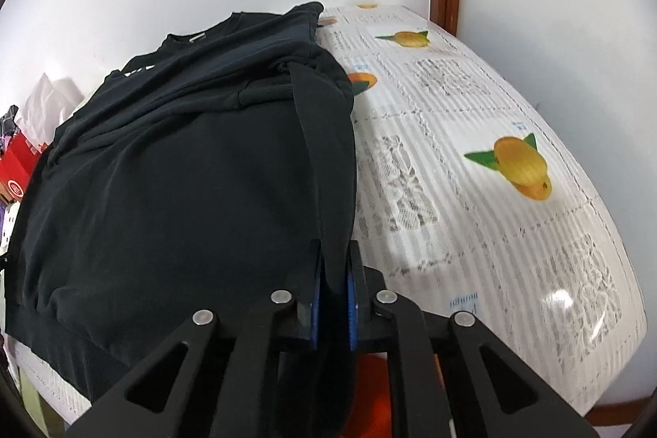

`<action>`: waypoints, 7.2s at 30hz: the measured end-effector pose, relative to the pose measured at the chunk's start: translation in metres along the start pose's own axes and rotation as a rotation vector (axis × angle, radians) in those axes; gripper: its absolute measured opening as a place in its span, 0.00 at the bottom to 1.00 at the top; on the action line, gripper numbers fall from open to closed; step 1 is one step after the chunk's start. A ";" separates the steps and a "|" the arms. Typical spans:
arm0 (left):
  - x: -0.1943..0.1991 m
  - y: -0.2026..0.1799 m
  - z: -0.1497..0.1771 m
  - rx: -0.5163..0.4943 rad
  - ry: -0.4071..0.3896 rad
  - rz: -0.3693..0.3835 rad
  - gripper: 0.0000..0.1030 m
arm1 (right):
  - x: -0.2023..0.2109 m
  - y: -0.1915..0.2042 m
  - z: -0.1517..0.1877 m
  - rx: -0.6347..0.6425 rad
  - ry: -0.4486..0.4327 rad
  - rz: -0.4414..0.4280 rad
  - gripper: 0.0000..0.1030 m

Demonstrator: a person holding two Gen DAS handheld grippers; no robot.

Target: Fold small clothes

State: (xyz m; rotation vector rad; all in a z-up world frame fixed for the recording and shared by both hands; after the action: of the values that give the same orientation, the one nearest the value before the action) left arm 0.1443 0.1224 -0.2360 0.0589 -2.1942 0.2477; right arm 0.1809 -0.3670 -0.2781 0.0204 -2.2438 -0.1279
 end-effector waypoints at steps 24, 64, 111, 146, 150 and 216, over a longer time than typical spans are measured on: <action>0.024 -0.029 0.026 -0.068 0.037 0.032 0.07 | 0.009 0.046 0.015 0.107 -0.017 0.004 0.09; 0.054 -0.056 -0.145 -0.075 -0.224 0.075 0.07 | 0.056 0.049 -0.141 -0.023 -0.216 -0.125 0.08; -0.066 -0.046 -0.162 -0.046 0.014 0.029 0.35 | -0.053 0.043 -0.154 0.008 -0.024 -0.054 0.38; -0.039 -0.004 -0.064 0.005 0.055 0.065 0.15 | -0.035 -0.011 -0.078 -0.013 0.015 0.063 0.07; -0.021 -0.005 -0.042 -0.003 0.045 0.064 0.15 | -0.019 -0.011 -0.059 0.010 0.020 0.086 0.07; 0.018 -0.066 -0.129 0.031 -0.081 0.251 0.09 | 0.043 0.063 -0.140 0.042 -0.258 -0.116 0.05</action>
State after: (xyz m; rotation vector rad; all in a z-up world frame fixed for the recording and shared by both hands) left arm 0.2447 0.0847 -0.1365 -0.1939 -2.2779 0.4268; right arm 0.2645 -0.3187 -0.1516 0.1652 -2.5032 -0.1536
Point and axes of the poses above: each gripper's, at about its wrist camera, not at the fingertips, and x roughly against the way its jaws point, y to its left, z to its underside, the point moved 8 cm from there along -x, roughly the way its jaws point, and after that the axes turned 1 degree about -z, right-handed, at the moved point
